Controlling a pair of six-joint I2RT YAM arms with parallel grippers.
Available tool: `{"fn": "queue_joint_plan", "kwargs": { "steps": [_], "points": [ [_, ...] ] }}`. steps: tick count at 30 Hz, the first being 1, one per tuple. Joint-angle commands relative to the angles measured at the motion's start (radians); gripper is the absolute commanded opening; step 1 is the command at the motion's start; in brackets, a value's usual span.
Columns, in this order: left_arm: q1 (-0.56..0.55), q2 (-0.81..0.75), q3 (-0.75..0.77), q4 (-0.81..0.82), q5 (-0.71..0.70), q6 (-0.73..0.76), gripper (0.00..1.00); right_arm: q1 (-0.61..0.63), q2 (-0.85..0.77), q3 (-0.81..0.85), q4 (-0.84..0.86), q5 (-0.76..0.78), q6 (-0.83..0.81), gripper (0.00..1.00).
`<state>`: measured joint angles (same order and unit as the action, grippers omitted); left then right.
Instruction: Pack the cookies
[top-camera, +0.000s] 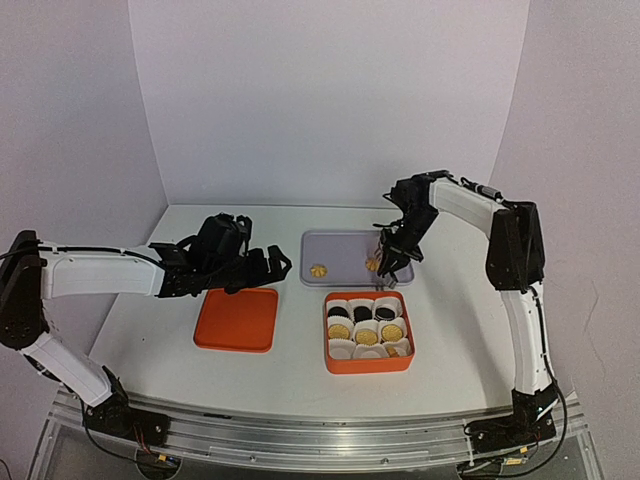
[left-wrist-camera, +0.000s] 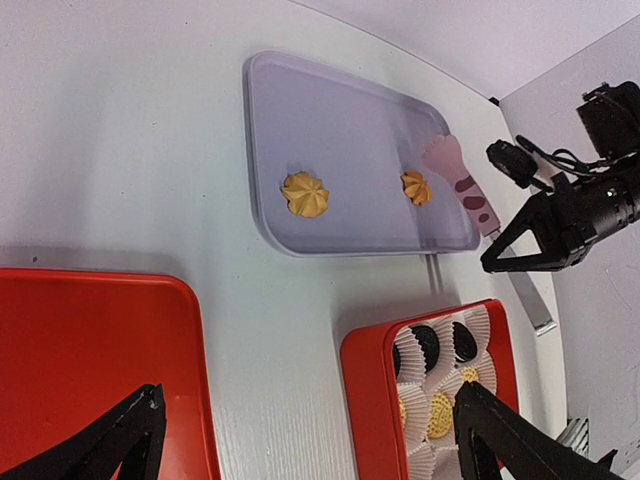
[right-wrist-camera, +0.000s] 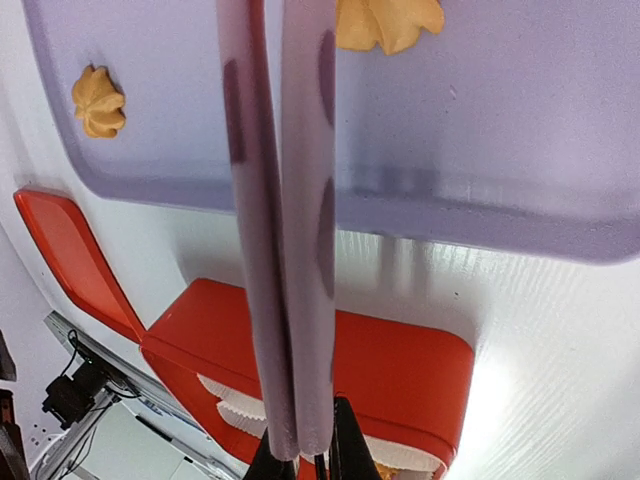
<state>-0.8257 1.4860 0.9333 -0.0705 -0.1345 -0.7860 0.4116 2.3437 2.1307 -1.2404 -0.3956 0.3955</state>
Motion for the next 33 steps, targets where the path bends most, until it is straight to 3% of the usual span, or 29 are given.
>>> {"fn": "queue_joint_plan", "kwargs": {
  "steps": [1, 4, 9, 15, 33],
  "points": [
    [0.002, -0.013, 0.009, 0.011, -0.011, 0.008, 1.0, 0.003, -0.101, 0.121, -0.084, 0.058, -0.175, 0.06],
    [0.002, -0.02, 0.009, 0.011, -0.014, 0.009, 1.0, 0.003, -0.115, 0.125, -0.174, 0.117, -0.273, 0.1],
    [0.002, -0.024, 0.011, 0.005, -0.025, 0.018, 1.0, 0.004, -0.165, -0.007, -0.246, 0.316, -0.375, 0.25],
    [0.002, 0.013, 0.042, -0.003, -0.021, 0.029, 1.0, 0.005, -0.186, -0.037, -0.259, 0.329, -0.413, 0.35],
    [0.002, 0.032, 0.055, -0.011, -0.018, 0.027, 1.0, 0.077, -0.016, 0.089, -0.289, 0.482, -0.357, 0.36]
  ]
}}
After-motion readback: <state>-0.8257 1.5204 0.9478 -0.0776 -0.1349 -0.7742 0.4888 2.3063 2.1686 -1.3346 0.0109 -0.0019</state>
